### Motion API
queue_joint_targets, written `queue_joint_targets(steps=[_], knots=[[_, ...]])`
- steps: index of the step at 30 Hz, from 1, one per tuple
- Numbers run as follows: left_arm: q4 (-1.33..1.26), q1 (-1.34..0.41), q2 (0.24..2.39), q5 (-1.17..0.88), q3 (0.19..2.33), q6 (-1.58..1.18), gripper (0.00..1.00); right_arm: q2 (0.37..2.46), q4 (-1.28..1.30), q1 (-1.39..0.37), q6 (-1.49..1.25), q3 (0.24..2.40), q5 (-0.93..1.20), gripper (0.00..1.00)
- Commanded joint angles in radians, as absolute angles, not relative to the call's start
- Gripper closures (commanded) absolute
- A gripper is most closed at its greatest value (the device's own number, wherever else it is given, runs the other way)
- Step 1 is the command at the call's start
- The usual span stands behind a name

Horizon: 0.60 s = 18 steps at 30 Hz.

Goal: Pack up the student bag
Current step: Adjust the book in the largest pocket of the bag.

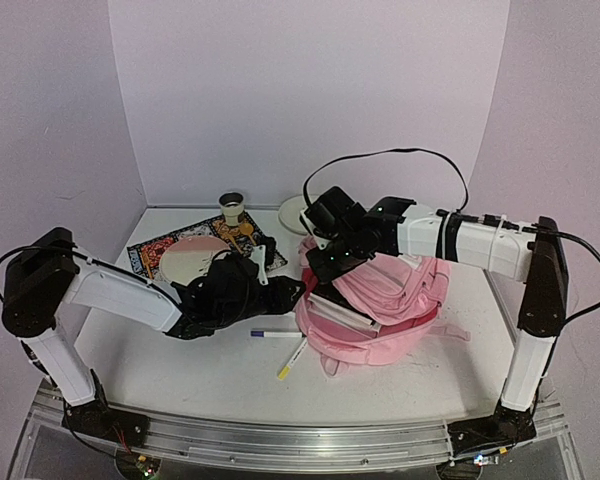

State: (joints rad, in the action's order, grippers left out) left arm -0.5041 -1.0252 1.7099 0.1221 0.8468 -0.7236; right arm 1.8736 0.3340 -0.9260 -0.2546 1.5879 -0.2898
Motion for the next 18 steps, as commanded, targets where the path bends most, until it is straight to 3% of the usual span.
queue_joint_targets(steps=[1,8,18], knots=[[-0.505,-1.030,1.794,0.056,0.938,-0.696,0.82,1.822,0.290,-0.924,-0.276,1.588,-0.276,0.85],[-0.504,-1.029,1.871,0.040,1.027,-0.666,0.89,1.824,0.285,-0.926,-0.283,1.586,-0.259,0.86],[-0.504,-1.029,1.928,0.040,1.111,-0.654,0.85,1.822,0.278,-0.925,-0.287,1.579,-0.245,0.84]])
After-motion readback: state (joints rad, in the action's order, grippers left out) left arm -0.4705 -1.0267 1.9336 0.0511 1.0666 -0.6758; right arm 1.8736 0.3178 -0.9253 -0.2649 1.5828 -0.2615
